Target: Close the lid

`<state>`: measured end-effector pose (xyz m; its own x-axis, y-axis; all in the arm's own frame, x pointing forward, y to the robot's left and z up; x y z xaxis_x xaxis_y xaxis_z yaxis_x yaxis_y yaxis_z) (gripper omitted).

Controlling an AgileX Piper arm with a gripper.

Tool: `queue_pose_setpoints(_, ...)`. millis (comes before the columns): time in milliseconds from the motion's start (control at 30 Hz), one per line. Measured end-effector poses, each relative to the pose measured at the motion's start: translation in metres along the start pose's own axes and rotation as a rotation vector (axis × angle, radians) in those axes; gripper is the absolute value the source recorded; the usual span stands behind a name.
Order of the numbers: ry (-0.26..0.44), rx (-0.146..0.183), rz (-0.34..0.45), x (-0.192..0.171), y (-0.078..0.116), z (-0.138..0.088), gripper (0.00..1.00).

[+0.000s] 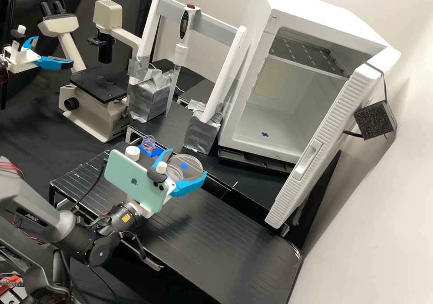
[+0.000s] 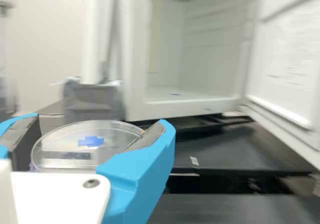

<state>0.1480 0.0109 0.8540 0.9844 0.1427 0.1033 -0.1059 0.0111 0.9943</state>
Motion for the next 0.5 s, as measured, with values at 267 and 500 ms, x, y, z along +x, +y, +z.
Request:
queue_pose_setpoints(267,0.080,-0.057,-0.135,0.008,-0.021,-0.007,0.00)
queue_pose_setpoints(500,0.087,-0.078,-0.184,0.011,-0.029,-0.006,0.00)
